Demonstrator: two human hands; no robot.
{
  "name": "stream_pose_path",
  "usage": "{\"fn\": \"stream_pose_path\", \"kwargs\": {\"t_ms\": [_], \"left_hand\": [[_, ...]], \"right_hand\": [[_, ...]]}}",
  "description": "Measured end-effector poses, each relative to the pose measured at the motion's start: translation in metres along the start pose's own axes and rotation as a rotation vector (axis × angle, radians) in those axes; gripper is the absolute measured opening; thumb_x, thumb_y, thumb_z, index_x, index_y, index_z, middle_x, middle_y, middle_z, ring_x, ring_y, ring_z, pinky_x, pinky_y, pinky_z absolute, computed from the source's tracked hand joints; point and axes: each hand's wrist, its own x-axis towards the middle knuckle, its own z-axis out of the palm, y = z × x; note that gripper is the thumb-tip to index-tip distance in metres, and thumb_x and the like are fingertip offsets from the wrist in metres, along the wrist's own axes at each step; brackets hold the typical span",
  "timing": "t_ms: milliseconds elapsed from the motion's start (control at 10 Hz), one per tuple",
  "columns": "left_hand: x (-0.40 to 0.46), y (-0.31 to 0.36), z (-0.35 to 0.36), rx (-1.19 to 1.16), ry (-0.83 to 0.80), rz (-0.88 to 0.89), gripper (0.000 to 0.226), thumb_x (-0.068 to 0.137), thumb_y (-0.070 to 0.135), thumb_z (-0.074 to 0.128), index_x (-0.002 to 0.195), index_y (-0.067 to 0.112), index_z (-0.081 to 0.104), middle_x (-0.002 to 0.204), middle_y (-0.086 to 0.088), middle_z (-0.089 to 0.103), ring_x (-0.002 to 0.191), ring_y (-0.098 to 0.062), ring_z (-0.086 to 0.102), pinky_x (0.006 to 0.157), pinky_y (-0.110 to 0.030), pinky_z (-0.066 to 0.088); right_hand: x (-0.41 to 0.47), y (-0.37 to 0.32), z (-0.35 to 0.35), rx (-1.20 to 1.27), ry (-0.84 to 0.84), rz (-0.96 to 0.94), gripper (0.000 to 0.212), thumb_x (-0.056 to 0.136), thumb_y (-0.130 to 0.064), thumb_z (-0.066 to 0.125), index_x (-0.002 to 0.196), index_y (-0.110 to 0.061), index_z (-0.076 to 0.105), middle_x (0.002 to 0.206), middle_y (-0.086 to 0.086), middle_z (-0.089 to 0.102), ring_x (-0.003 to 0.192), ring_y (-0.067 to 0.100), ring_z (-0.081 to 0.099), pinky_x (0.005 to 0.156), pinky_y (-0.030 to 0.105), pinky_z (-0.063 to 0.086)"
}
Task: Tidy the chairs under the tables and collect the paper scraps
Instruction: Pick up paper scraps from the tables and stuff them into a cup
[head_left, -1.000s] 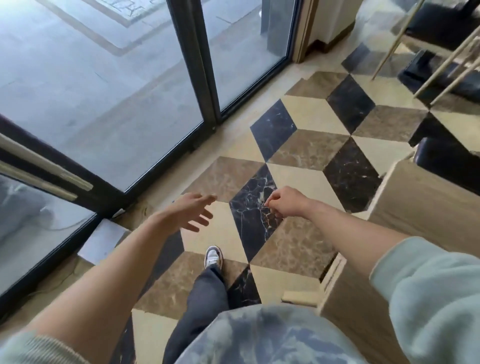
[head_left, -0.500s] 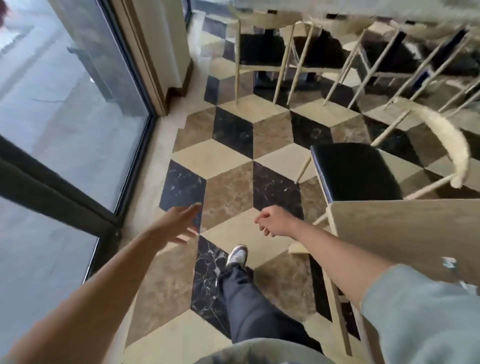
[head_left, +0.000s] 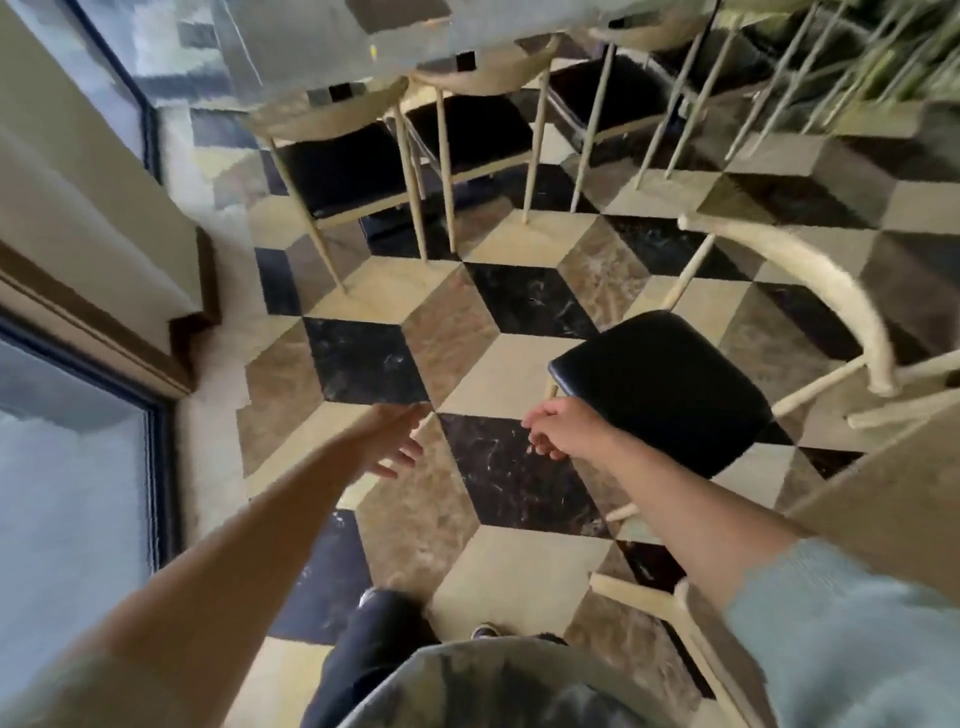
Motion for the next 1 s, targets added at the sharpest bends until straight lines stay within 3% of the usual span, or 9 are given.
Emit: {"fn": "stream_pose_path", "kwargs": {"t_ms": [100,200,300,400,500,600,700,800,1000], "left_hand": [[0.063,0.055,-0.011,0.031,-0.098,0.034,0.047,0.103,0.045,0.05,0.124,0.004,0.061,0.113,-0.02,0.072,0.088,-0.032,0.071,0.086,-0.049,0.057],[0.146,0.117,-0.034,0.094,-0.229,0.025,0.045,0.104,0.044,0.049,0.123,0.004,0.058,0.119,-0.022,0.071,0.102,-0.036,0.071,0.095,-0.054,0.055],[0.232,0.172,-0.073,0.193,-0.304,0.046,0.042,0.104,0.049,0.046,0.117,0.01,0.055,0.119,-0.02,0.072,0.1,-0.032,0.071,0.088,-0.046,0.058],[0.3,0.229,-0.114,0.255,-0.329,0.024,0.047,0.102,0.051,0.046,0.123,0.01,0.055,0.105,-0.014,0.075,0.098,-0.031,0.069,0.085,-0.045,0.056],[0.353,0.294,-0.135,0.324,-0.353,0.049,0.053,0.103,0.052,0.045,0.129,0.007,0.055,0.115,-0.016,0.072,0.095,-0.028,0.068,0.077,-0.041,0.056],[0.385,0.363,-0.119,0.436,-0.453,0.09,0.046,0.104,0.05,0.043,0.118,0.008,0.059,0.125,-0.016,0.07,0.097,-0.027,0.068,0.066,-0.036,0.055],[0.408,0.43,-0.078,0.554,-0.536,0.11,0.027,0.109,0.034,0.036,0.11,0.017,0.057,0.132,-0.021,0.066,0.113,-0.034,0.066,0.068,-0.037,0.055],[0.44,0.495,-0.026,0.677,-0.576,0.15,0.042,0.107,0.039,0.039,0.135,0.011,0.051,0.122,-0.018,0.071,0.099,-0.027,0.07,0.071,-0.038,0.056],[0.476,0.614,0.073,0.927,-0.589,0.225,0.041,0.103,0.044,0.04,0.131,0.015,0.05,0.111,-0.01,0.07,0.094,-0.023,0.067,0.067,-0.033,0.055]], "right_hand": [[0.043,-0.012,-0.023,0.019,0.032,0.076,0.019,0.098,-0.018,0.059,0.096,-0.005,0.073,0.073,0.004,0.069,0.059,0.012,0.063,0.051,0.024,0.049],[0.107,-0.031,-0.048,0.031,0.077,0.156,0.022,0.096,-0.016,0.057,0.096,0.001,0.071,0.072,0.008,0.068,0.057,0.015,0.06,0.052,0.026,0.047],[0.164,-0.058,-0.075,0.089,0.174,0.242,0.016,0.098,-0.013,0.058,0.095,-0.003,0.071,0.068,0.006,0.07,0.059,0.018,0.059,0.055,0.028,0.046],[0.199,-0.083,-0.101,0.205,0.31,0.371,0.017,0.102,-0.011,0.055,0.101,-0.003,0.07,0.077,0.011,0.067,0.061,0.019,0.059,0.053,0.028,0.045],[0.221,-0.107,-0.13,0.278,0.352,0.441,0.017,0.103,-0.009,0.054,0.102,-0.002,0.069,0.081,0.014,0.065,0.062,0.021,0.057,0.053,0.028,0.042],[0.24,-0.121,-0.16,0.335,0.421,0.475,0.016,0.102,-0.013,0.057,0.103,-0.004,0.07,0.085,0.011,0.069,0.067,0.021,0.061,0.056,0.027,0.047],[0.262,-0.117,-0.2,0.382,0.505,0.522,0.011,0.1,-0.014,0.059,0.096,-0.013,0.069,0.083,0.004,0.068,0.065,0.015,0.061,0.06,0.027,0.049],[0.29,-0.096,-0.241,0.476,0.572,0.566,0.012,0.098,-0.013,0.06,0.091,-0.016,0.069,0.083,0.003,0.069,0.068,0.015,0.061,0.063,0.028,0.051],[0.343,-0.043,-0.35,0.819,0.792,0.523,0.018,0.1,-0.014,0.055,0.084,-0.018,0.064,0.087,0.007,0.067,0.075,0.019,0.062,0.084,0.045,0.056]]}}
